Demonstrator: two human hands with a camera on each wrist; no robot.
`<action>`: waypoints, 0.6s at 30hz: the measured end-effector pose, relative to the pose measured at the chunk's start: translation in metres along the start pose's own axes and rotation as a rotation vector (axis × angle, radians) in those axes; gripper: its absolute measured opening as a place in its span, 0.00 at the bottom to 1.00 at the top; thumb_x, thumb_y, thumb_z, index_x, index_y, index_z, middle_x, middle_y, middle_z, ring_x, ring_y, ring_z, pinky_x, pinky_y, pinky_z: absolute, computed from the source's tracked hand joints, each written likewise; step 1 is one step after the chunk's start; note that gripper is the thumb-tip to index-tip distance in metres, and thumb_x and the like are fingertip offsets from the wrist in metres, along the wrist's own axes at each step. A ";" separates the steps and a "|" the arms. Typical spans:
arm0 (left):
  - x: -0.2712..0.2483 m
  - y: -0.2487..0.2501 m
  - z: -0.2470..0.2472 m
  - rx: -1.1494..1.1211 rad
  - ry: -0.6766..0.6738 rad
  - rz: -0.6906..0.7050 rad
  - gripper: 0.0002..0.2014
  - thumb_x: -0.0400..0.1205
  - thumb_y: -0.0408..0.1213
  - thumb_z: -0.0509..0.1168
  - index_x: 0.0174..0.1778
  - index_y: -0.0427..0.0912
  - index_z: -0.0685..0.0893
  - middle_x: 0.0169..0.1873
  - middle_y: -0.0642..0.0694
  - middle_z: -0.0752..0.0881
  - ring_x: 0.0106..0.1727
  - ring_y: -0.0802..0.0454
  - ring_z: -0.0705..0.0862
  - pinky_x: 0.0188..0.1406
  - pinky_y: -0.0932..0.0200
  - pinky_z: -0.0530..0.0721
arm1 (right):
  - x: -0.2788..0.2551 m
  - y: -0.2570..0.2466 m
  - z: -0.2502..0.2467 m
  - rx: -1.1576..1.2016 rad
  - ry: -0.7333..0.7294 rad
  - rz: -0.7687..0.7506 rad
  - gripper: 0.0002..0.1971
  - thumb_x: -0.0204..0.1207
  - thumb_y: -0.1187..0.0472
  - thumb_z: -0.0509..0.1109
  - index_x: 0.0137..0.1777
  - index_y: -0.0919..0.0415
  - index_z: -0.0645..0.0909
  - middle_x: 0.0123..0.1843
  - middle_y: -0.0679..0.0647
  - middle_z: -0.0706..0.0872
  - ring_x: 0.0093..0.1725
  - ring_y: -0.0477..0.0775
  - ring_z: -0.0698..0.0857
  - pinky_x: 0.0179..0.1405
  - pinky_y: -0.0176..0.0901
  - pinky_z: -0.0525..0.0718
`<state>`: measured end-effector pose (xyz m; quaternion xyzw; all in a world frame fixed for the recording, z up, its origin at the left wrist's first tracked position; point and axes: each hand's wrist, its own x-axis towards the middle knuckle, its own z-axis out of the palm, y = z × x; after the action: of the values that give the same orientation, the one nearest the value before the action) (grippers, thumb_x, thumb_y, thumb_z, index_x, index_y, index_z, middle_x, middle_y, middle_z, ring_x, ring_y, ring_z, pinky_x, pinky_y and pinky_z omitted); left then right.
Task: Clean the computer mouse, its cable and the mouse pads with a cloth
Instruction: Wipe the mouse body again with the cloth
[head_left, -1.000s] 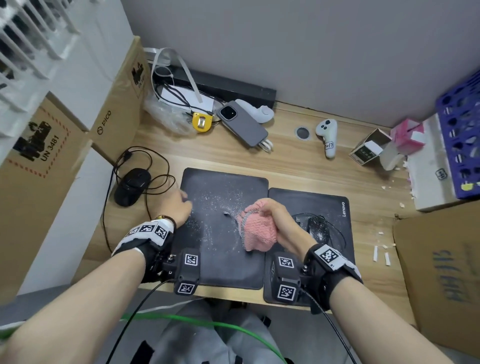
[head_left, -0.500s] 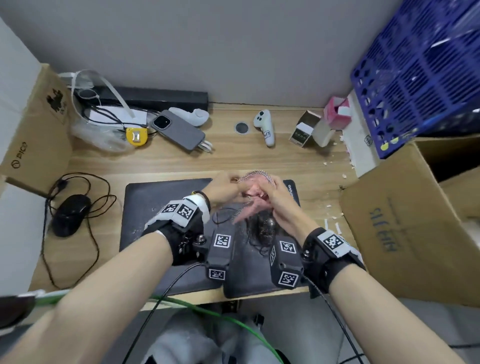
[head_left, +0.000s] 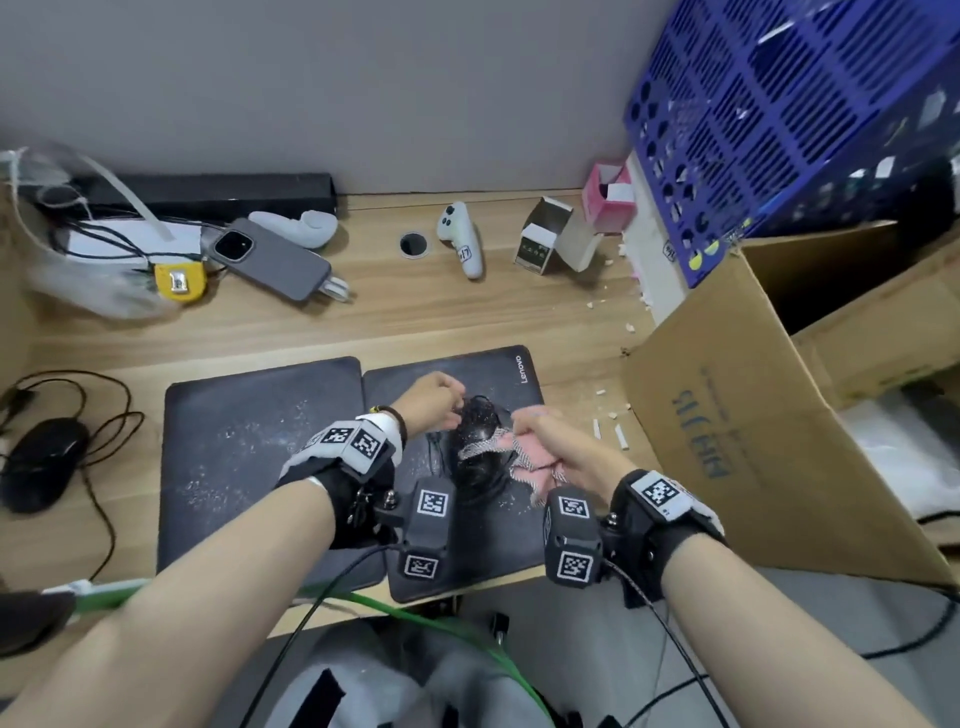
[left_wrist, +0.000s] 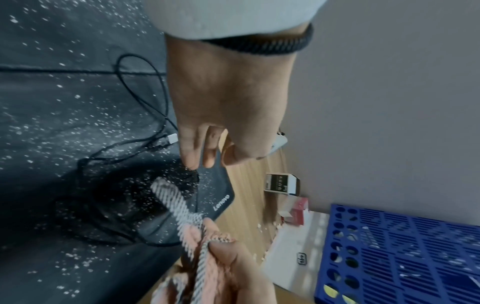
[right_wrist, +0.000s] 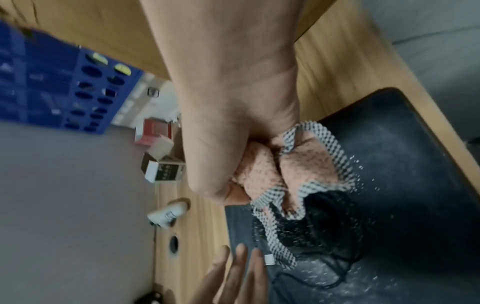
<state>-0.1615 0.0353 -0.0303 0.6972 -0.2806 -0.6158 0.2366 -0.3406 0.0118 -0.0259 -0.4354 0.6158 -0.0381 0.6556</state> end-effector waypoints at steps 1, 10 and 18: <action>0.000 -0.005 0.000 0.002 0.011 -0.034 0.06 0.87 0.28 0.54 0.51 0.41 0.75 0.44 0.46 0.76 0.39 0.56 0.80 0.43 0.64 0.83 | 0.000 0.003 0.003 -0.034 -0.015 0.034 0.10 0.69 0.69 0.62 0.30 0.59 0.68 0.29 0.50 0.67 0.27 0.48 0.66 0.25 0.44 0.65; 0.008 -0.032 0.012 -0.063 0.001 -0.205 0.17 0.87 0.24 0.53 0.73 0.28 0.70 0.72 0.29 0.74 0.72 0.33 0.76 0.56 0.51 0.81 | 0.018 0.024 0.016 -0.129 -0.067 0.189 0.14 0.49 0.58 0.67 0.36 0.55 0.70 0.28 0.51 0.67 0.32 0.53 0.66 0.40 0.51 0.71; 0.007 -0.036 0.020 -0.100 0.066 -0.069 0.11 0.86 0.28 0.54 0.54 0.43 0.81 0.65 0.35 0.81 0.58 0.40 0.83 0.58 0.53 0.80 | 0.015 0.020 0.020 -0.059 -0.059 0.108 0.10 0.54 0.60 0.65 0.35 0.54 0.68 0.30 0.50 0.64 0.37 0.55 0.61 0.34 0.47 0.68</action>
<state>-0.1772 0.0571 -0.0620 0.7138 -0.2174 -0.6133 0.2589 -0.3299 0.0257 -0.0530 -0.4216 0.6197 0.0284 0.6614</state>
